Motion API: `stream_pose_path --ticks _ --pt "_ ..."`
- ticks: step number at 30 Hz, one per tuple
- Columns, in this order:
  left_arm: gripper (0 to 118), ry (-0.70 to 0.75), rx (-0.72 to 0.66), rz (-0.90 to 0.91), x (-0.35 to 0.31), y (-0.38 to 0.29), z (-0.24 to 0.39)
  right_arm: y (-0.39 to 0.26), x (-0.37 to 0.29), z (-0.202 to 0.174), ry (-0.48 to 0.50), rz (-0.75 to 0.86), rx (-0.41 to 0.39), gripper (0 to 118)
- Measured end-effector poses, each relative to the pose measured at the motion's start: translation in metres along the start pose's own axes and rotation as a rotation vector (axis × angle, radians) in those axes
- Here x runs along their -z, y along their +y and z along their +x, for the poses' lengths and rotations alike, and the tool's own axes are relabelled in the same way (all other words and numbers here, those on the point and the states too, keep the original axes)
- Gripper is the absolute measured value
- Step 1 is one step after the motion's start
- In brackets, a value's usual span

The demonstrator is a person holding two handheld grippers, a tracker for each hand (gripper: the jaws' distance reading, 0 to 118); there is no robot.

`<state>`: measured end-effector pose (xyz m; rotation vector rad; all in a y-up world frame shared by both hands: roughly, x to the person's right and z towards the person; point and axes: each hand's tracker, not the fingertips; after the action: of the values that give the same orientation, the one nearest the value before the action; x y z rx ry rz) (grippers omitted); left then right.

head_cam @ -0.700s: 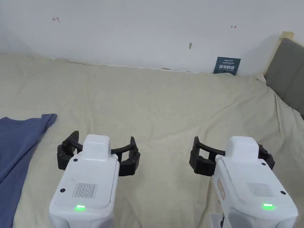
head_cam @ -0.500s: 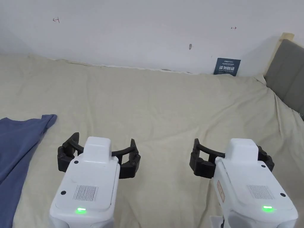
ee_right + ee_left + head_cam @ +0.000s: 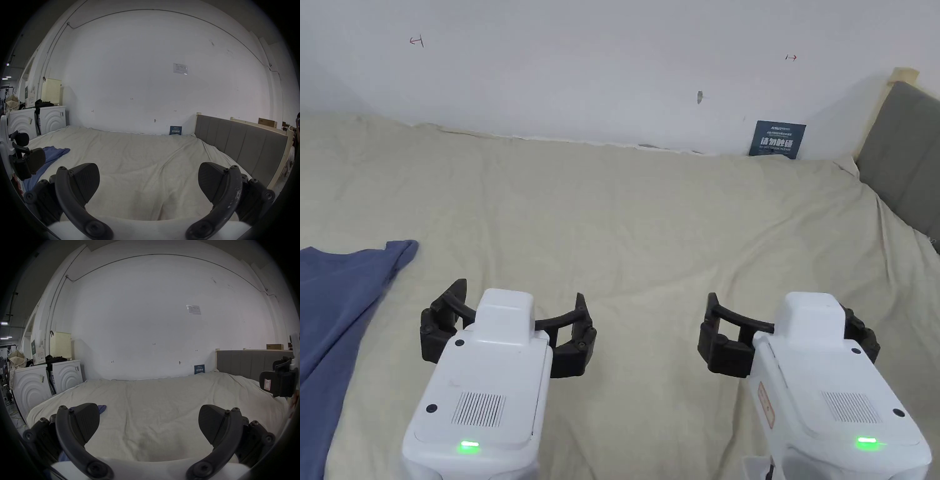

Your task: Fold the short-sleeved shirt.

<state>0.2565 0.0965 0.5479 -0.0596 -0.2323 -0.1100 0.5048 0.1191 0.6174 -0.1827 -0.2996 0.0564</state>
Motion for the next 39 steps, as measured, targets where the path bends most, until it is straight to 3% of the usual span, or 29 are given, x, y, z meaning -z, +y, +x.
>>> stream_pose_path --ticks 12,20,21,23,24,26,29,31,32,33,34,35,37,39 --pt "118 -0.009 -0.001 0.002 -0.002 0.001 0.0 0.001 -0.003 0.002 -0.008 0.0 0.008 118" --pt "118 -0.011 0.009 -0.006 -0.002 -0.001 -0.001 0.001 -0.003 0.002 -0.017 -0.001 -0.041 118" --pt "118 -0.013 0.055 -0.022 -0.001 -0.001 -0.001 0.002 -0.001 0.002 -0.034 -0.014 -0.098 118" --pt "118 -0.03 0.292 -0.019 0.006 0.003 -0.005 0.008 0.006 0.004 -0.069 -0.011 -0.269 118" --pt "118 0.011 0.472 0.044 0.01 0.007 -0.005 0.012 0.01 0.006 -0.1 0.028 -0.405 118" --pt "118 0.076 0.913 0.188 0.018 0.015 -0.001 0.024 0.018 0.0 -0.179 0.116 -0.825 118" --pt "118 0.11 1.571 0.464 0.033 0.019 -0.001 0.028 0.017 -0.013 -0.16 0.418 -1.498 118" --pt "118 0.035 1.884 0.632 0.039 0.018 -0.002 0.024 0.017 -0.017 -0.095 0.58 -1.967 118" --pt "118 -0.019 1.952 0.661 0.037 0.017 -0.001 0.02 0.016 -0.016 -0.055 0.609 -2.125 118" --pt "118 -0.077 1.996 0.671 0.033 0.016 0.002 0.021 0.013 -0.015 -0.009 0.639 -2.216 118" --pt "118 -0.145 1.978 0.651 0.027 0.016 0.005 0.021 0.012 -0.013 0.05 0.631 -2.249 118" --pt "118 -0.194 1.926 0.632 0.021 0.016 0.004 0.024 0.008 -0.017 0.101 0.588 -2.233 118" --pt "118 -0.18 1.736 0.594 0.014 0.019 0.009 0.034 0.005 -0.022 0.101 0.487 -2.092 118" --pt "118 -0.174 1.439 0.492 0.011 0.036 0.006 0.053 0.003 -0.024 0.116 0.365 -1.789 118"
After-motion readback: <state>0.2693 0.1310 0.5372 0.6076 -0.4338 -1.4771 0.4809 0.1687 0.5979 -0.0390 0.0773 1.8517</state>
